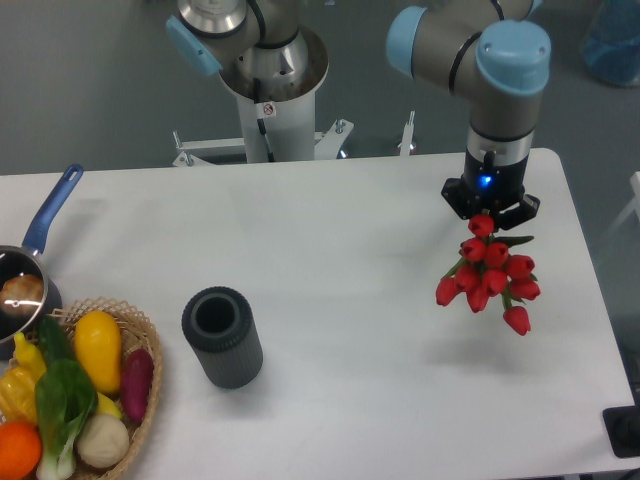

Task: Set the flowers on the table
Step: 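Lower the red tulip bunch toward the table with the gripper, then open the gripper to release the tulips onto the table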

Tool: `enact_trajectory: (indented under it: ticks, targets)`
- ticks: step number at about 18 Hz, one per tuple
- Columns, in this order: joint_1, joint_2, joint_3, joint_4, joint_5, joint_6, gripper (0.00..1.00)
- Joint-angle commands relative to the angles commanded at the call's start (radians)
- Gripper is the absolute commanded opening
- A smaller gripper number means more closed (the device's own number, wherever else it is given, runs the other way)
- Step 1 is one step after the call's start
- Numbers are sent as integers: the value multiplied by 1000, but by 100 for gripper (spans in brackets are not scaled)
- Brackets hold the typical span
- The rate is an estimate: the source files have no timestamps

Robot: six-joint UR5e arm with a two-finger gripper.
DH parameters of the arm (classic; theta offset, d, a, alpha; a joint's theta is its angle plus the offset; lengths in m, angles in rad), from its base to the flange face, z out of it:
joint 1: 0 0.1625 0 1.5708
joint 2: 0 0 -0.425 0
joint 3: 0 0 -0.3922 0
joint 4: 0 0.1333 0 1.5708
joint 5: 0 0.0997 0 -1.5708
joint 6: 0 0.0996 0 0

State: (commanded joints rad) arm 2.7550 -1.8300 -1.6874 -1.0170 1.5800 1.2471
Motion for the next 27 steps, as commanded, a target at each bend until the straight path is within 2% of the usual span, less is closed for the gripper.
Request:
enact_trajectory:
  ticks: [6,9,10,11,15,17,27]
  targets:
    - [-5,-12,0,-3,-2,-11,0]
    - [-41,-34,0,0,0,-44,0]
    - [-51,-38,5,0,-2,-63,3]
    - [-55,-38,6,-2,-5,-72,20]
    - [-57,-34,3,-8,-60,-74,54]
    - [-54,-26,0,-5,-92,-95,100]
    - [-25,-26,0,12,-78,-87,100]
